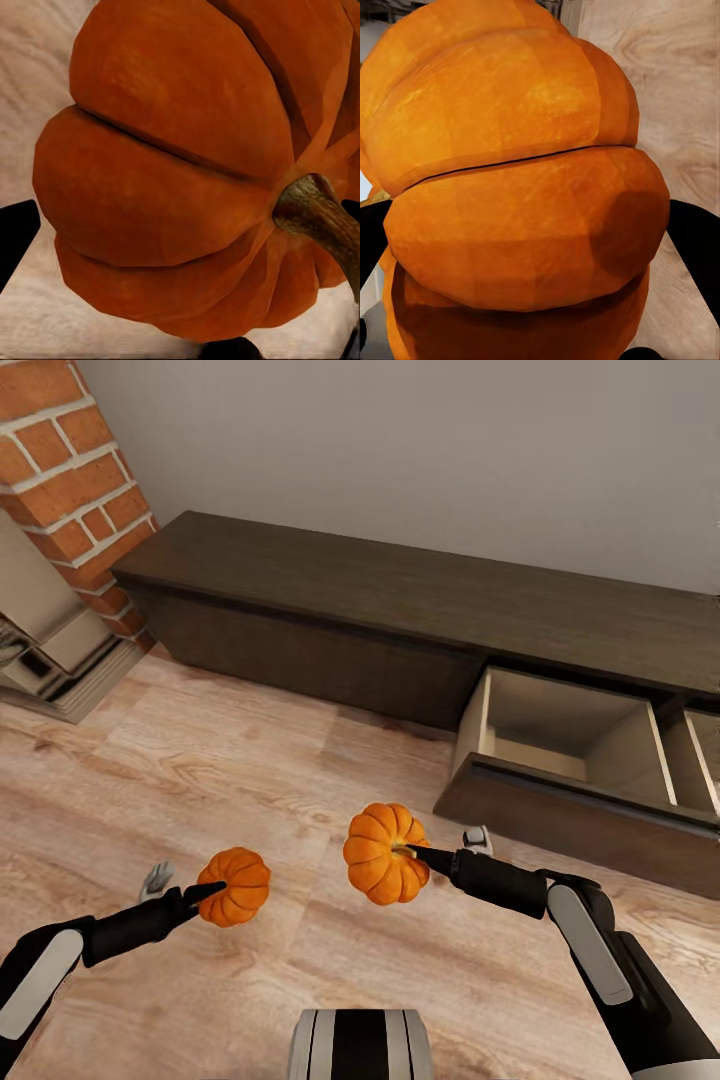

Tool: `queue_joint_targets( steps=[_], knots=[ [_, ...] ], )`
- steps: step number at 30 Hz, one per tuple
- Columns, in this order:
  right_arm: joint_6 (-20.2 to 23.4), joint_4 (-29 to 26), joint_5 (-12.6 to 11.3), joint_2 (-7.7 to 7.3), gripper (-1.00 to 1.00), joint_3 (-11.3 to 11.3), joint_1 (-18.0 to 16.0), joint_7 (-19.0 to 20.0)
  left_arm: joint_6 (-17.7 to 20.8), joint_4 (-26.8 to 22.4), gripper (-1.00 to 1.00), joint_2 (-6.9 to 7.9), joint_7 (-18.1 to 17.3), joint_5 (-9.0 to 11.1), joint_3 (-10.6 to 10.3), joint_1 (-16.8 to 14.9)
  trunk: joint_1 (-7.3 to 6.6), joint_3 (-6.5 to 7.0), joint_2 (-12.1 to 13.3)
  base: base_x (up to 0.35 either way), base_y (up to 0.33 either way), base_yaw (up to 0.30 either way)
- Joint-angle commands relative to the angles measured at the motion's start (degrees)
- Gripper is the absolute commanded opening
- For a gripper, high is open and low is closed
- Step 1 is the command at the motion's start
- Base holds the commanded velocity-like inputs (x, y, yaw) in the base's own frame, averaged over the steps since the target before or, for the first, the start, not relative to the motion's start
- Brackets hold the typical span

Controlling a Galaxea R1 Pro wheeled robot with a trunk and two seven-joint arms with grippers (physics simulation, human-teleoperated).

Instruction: Place each of the two pumpkins and all three candles from the living room inside a cabinet in the living room (use any cabinet), then make sure every cabinet is closed, and position the cauldron so it is next to a table in the living room.

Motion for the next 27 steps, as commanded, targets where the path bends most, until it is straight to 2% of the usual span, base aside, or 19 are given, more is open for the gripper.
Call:
queue_joint_targets(
  steps=[1, 4, 10, 12, 14, 17, 27],
  knots=[
    [0.32, -0.01, -0.23, -0.03, -1.0, 0.03, -0.03, -0.27, 1.85, -0.36, -1.0, 0.01, -0.07, 0.05, 0.61, 0.0, -0.03, 0.2, 0.0, 0.0, 0.0, 0.0],
    [0.35, 0.04, -0.27, -0.03, -1.0, 0.03, -0.03, -0.6, 5.99, -3.12, -1.0, -0.04, 0.1, -0.47, 1.67, 0.03, -0.06, 0.42, 0.02, 0.0, 0.0, 0.0],
    [0.36, 0.08, -0.28, -0.03, -1.0, 0.03, -0.03, -0.76, 8.03, -4.71, -1.0, -0.1, 0.22, 0.13, 2.14, 0.04, -0.06, 0.42, 0.02, 0.0, 0.0, 0.0],
    [0.36, 0.08, -0.28, -0.03, -1.0, -0.01, -0.03, -0.74, 9.02, -4.72, -1.0, -0.01, 0.02, 1.09, 4.09, 0.04, -0.11, 0.86, 0.04, 0.0, 0.0, 0.0],
    [0.36, 0.08, -0.32, -0.03, -1.0, -0.04, -0.03, -0.73, 9.41, -4.42, -1.0, -0.02, 0.07, 3.48, 8.46, 0.08, -0.16, 1.3, 0.07, 0.0, 0.0, 0.0],
    [0.42, 0.08, -0.51, -0.03, -1.0, -0.05, -0.03, -0.71, 9.62, -4.27, -1.0, 0.03, 0.12, 4.6, 10.55, 0.11, -0.24, 1.97, 0.11, -0.028, 0.0, 0.0],
    [0.77, 0.07, -0.67, -0.05, -1.0, -0.05, -0.03, -0.86, 9.68, -4.06, -1.0, -0.09, 0.18, 5.01, 11.03, 0.21, -0.5, 4.18, 0.24, -0.27, -0.033, 0.0]
  ],
)
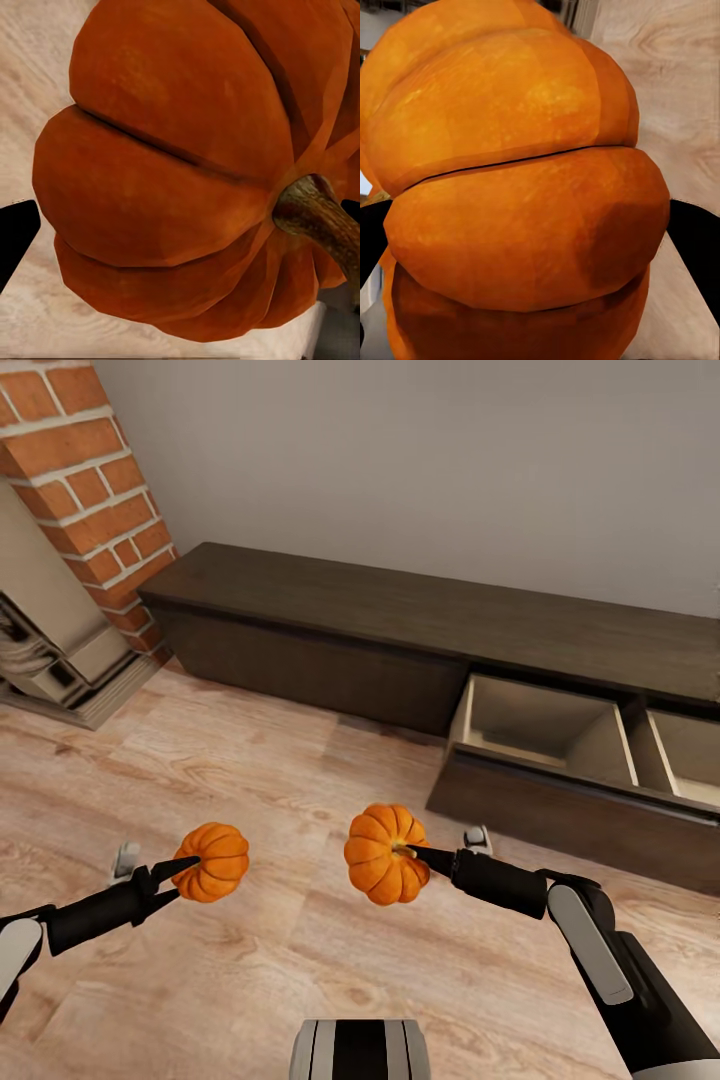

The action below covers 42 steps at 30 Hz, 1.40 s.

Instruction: Place each of the two pumpkins and all three candles from the living room inside a cabinet in the living room (use any cabinet), then make sure every cabinet is closed, and position the cauldron so it is next to a table in the living room.

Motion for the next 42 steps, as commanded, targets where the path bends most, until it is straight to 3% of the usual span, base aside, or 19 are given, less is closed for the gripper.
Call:
queue_joint_targets(
  steps=[1, 10, 13, 19, 34, 42],
  knots=[
    [0.31, 0.0, -0.35, -0.02, -1.0, 0.03, -0.03, -0.03, 0.39, -0.02, -1.0, -0.03, -0.27, 0.08, 0.05, -0.03, -0.05, 0.2, 0.0, -0.079, -0.03, 0.0],
    [0.31, 0.0, -0.47, -0.09, -1.0, 0.03, -0.03, -0.03, 0.32, -0.36, -1.0, -0.06, 0.0, -0.49, -0.3, -0.03, -0.28, 2.35, 0.12, -0.066, -0.006, -0.026],
    [0.34, 0.0, -0.53, -0.09, -1.0, 0.03, -0.03, 0.03, 0.3, -0.7, -1.0, -0.02, 0.29, -0.64, -1.42, -0.03, -0.36, 3.24, 0.16, -0.286, 0.0, -0.157],
    [0.6, 0.0, -0.54, -0.09, -1.0, 0.03, -0.03, 0.06, 0.19, -1.13, -1.0, -0.5, 4.89, -0.6, -3.78, -0.03, -0.51, 5.05, 0.24, -0.25, 0.0, -0.185],
    [0.96, 1.48, -0.7, -0.01, -1.0, 0.03, -0.03, 0.24, 0.12, -1.4, -1.0, -0.66, 5.9, -0.59, -4.14, -0.03, -0.9, 8.73, 0.44, -0.01, 0.0, -0.073],
    [5.59, 1.31, -4.04, 0.01, -1.0, -0.13, -0.03, 0.19, 0.12, -1.4, -1.0, -0.58, 5.86, -0.59, -4.11, -0.03, -1.1, 9.81, 0.55, 0.0, 0.0, 0.0]
  ],
)
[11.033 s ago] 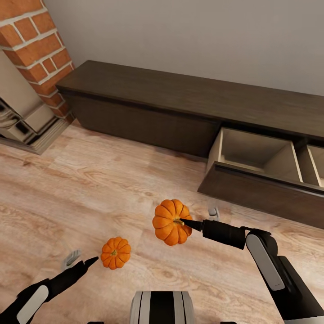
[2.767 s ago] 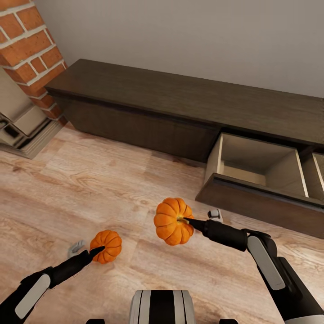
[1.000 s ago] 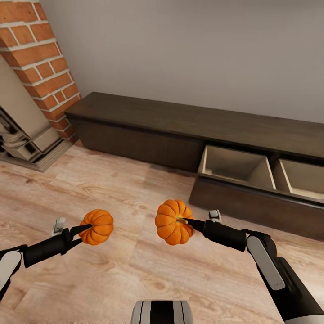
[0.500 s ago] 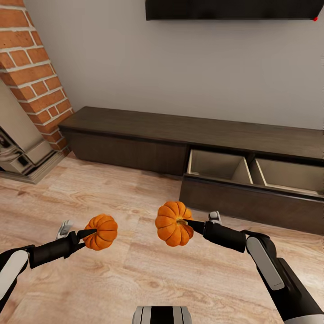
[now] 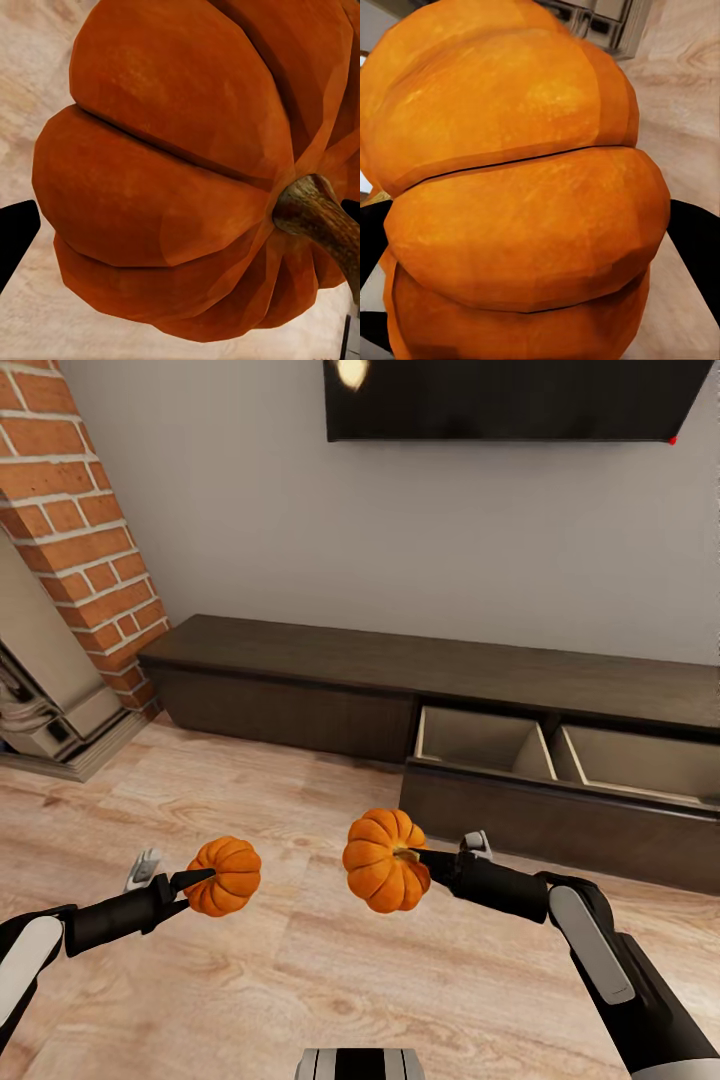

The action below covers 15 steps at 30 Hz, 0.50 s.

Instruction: Place each of the two pumpkins and all three candles from the living room inside a cabinet in the living room (use any cabinet), then make sure every cabinet is closed, and position the cauldron so it is next to a table in the living room.

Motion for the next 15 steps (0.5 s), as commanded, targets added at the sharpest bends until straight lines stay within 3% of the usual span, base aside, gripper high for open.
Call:
queue_joint_targets(
  steps=[1, 15],
  knots=[
    [0.34, 0.04, -0.06, -0.04, -1.0, 0.02, -0.04, 0.11, 0.28, 0.01, -1.0, 0.02, -0.38, -0.27, 0.12, -0.03, -0.04, 0.09, 0.0, 0.0, 0.0, 0.0],
    [0.62, 0.35, -0.24, 0.02, -1.0, 0.01, -0.04, -0.01, 0.36, 0.01, -1.0, 0.24, -0.41, -0.05, 0.49, -0.03, -0.4, 1.87, 0.19, 0.0, 0.0, 0.0]
  ],
)
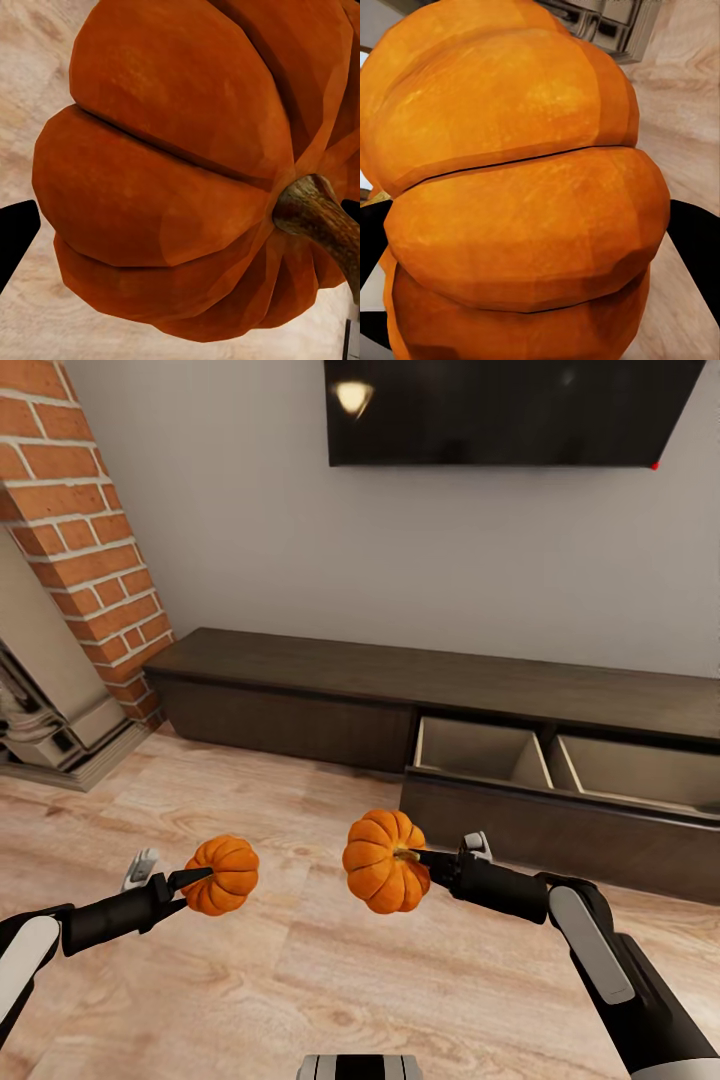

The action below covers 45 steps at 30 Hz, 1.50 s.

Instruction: Place each of the two pumpkins and all three candles from the living room inside a cabinet in the living room (use any cabinet), then make sure every cabinet is closed, and position the cauldron so it is next to a table in the living room.

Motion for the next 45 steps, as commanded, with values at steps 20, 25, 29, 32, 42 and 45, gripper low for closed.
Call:
queue_joint_targets(
  steps=[20, 25, 29, 32, 42, 45],
  knots=[
    [-0.55, 1.76, 0.15, 0.0, -1.0, 0.03, -0.03, 0.13, 0.32, 0.01, -1.0, -0.09, -0.39, -0.14, -0.15, -0.03, -0.53, 2.49, 0.25, 0.0, 0.0, 0.0],
    [-0.59, 1.93, 0.15, 0.0, -1.0, 0.03, -0.03, 0.15, 0.3, 0.01, -1.0, -0.17, -0.38, -0.17, -0.24, -0.03, -0.66, 3.13, 0.33, 0.0, 0.0, 0.0],
    [-0.59, 1.94, 0.15, 0.0, -1.0, 0.03, -0.03, 0.15, 0.32, 0.01, -1.0, -0.23, -0.39, -0.17, -0.26, -0.03, -1.54, 3.46, 1.93, 0.0, 0.0, 0.0],
    [-0.66, 1.95, 0.15, 0.0, -1.0, 0.04, -0.03, 0.15, 0.28, 0.01, -1.0, -0.23, -0.38, -0.17, -0.26, -0.03, -2.2, 3.72, 3.13, 0.0, 0.0, 0.0],
    [-0.68, 1.98, 0.15, -0.06, -1.0, 0.1, -0.03, 0.15, 0.31, 0.01, -1.0, -0.15, -0.38, -0.09, -0.26, -0.03, -4.39, 4.56, 7.15, 0.0, 0.0, 0.0],
    [-0.68, 2.01, 0.15, -0.02, -1.0, 0.11, -0.03, 0.19, 0.34, 0.01, -1.0, -0.11, -0.38, -0.05, -0.26, -0.03, -5.05, 4.82, 8.35, 0.0, 0.0, 0.0]
  ],
)
